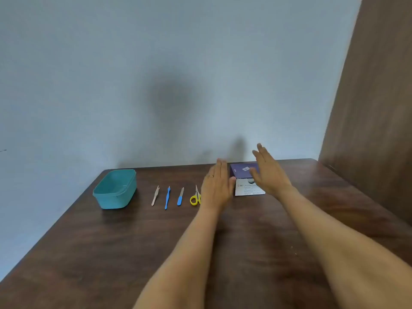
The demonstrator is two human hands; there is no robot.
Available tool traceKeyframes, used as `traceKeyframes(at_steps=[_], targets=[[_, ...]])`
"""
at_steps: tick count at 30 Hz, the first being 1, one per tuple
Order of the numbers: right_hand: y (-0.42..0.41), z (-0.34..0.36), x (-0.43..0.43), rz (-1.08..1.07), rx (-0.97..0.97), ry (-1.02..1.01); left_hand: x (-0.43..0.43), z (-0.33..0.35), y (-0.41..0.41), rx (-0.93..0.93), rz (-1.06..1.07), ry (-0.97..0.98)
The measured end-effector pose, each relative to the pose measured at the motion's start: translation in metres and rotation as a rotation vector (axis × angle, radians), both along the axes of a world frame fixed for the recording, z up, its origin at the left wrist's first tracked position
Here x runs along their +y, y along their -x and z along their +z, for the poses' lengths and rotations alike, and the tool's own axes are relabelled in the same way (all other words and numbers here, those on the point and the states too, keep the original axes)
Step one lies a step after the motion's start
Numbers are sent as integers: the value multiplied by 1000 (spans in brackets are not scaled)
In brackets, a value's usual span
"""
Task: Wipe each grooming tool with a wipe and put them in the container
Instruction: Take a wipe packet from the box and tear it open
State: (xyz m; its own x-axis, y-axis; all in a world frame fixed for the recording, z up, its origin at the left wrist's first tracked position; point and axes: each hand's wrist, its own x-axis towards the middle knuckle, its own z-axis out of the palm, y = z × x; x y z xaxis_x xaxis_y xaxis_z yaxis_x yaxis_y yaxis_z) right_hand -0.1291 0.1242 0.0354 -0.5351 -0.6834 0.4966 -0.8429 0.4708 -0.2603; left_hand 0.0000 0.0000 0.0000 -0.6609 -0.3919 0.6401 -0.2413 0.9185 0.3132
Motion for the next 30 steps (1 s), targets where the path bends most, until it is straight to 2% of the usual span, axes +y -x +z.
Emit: traceKeyframes(at_steps=[2,4,7,9,14,26,30], targets=[[0,-5,0,14,-4,-69,12,-8,8,-56,-54,-250],[0,-14,-3,45,-10,-138,20,-17,15,-87,-68,-401],[6,-24,-7,74,-60,-120,28,-24,29,-44,-39,-646],[6,-28,-7,86,-68,-96,34,-26,35,-52,14,-734],[16,-40,-10,118,21,-25,36,-30,43,-19,118,-687],[44,-9,-1,278,359,-144,40,-25,35,-32,96,-610],[45,-7,-1,296,382,-202,41,-21,34,-66,105,-575]])
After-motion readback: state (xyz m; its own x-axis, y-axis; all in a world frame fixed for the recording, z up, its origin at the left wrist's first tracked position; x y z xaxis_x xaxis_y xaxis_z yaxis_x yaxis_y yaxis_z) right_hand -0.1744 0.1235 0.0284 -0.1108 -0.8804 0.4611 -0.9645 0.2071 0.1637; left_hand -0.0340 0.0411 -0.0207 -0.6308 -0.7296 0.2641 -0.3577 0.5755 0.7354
